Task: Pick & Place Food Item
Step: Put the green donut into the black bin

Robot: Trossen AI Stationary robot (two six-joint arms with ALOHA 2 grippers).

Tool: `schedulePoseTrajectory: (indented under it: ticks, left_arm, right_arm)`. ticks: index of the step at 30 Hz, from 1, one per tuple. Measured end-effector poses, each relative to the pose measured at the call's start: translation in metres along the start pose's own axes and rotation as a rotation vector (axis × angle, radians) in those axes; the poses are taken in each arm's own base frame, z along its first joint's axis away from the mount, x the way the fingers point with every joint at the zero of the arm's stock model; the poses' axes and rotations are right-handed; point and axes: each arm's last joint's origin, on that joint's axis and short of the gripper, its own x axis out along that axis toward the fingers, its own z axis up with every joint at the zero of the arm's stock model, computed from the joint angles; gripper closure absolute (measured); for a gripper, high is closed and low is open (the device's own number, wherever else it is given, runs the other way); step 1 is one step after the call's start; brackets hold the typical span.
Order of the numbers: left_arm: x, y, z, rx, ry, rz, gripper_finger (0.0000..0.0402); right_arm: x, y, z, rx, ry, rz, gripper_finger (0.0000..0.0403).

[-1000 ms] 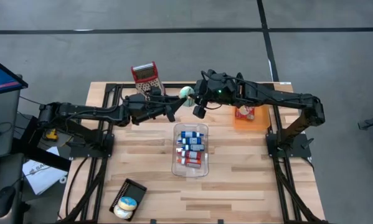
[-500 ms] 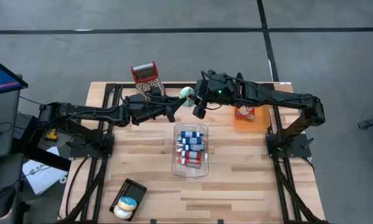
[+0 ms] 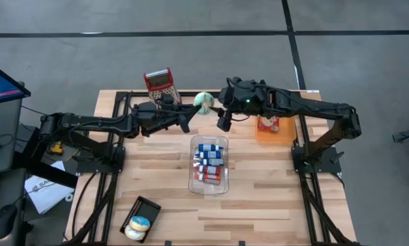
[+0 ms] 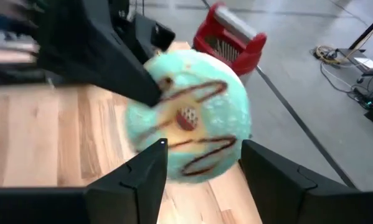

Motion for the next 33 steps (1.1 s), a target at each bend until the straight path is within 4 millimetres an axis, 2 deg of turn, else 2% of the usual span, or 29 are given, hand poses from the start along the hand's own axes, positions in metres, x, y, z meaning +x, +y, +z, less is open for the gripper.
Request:
schedulePoseTrajectory:
  ticks: [7, 10, 13, 17, 20, 27, 33]
  left_arm:
    - [0.000, 0.001, -0.001, 0.008, 0.004, 0.020, 0.0343]
    - [-0.002, 0.004, -0.004, 0.029, 0.051, 0.042, 0.0343]
    - [-0.012, 0.007, -0.004, 0.057, 0.155, 0.040, 0.0343]
    - [-0.035, 0.010, 0.001, 0.046, 0.318, 0.008, 0.0343]
    - [-0.060, 0.012, 0.008, -0.001, 0.455, -0.048, 0.0343]
    - [-0.122, 0.007, 0.011, -0.204, 0.767, -0.126, 0.0343]
    - [-0.162, -0.005, 0.007, -0.423, 0.970, -0.139, 0.0343]
  right_arm:
    - [-0.014, 0.007, 0.006, 0.014, -0.034, 0.026, 0.0211]
    - [-0.024, 0.012, 0.012, 0.011, -0.042, 0.045, 0.0211]
    - [-0.035, 0.017, 0.014, 0.018, -0.007, 0.060, 0.0211]
    - [-0.048, 0.024, 0.011, 0.041, 0.065, 0.075, 0.0212]
    - [-0.054, 0.030, 0.007, 0.073, 0.098, 0.091, 0.0211]
    - [-0.070, 0.047, -0.001, 0.113, 0.160, 0.110, 0.0212]
    - [-0.083, 0.066, -0.008, 0.136, 0.204, 0.125, 0.0212]
